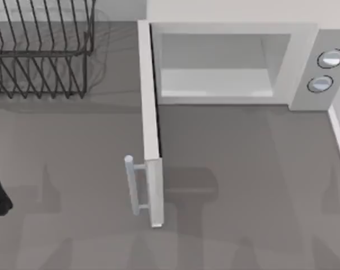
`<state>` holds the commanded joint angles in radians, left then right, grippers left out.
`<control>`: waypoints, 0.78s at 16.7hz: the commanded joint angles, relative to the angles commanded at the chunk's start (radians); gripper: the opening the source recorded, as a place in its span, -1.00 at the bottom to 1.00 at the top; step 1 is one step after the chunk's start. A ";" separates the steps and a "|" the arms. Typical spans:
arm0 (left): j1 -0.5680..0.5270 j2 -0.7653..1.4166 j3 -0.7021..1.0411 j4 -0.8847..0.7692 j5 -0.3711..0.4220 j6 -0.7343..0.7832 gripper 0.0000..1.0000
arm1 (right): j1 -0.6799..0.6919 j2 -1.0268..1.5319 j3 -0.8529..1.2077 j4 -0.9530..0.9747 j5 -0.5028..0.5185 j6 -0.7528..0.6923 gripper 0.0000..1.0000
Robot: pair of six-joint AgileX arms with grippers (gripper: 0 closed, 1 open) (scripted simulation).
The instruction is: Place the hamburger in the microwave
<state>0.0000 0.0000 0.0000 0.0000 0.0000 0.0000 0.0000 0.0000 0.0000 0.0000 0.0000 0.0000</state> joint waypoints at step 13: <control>0.000 0.000 0.000 0.000 0.000 0.000 1.00 | -0.019 0.684 0.397 -0.542 -0.004 -0.554 1.00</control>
<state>0.0000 0.0000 0.0000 0.0000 0.0000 0.0000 -0.0193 0.6841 0.3970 -0.5422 -0.0041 -0.5536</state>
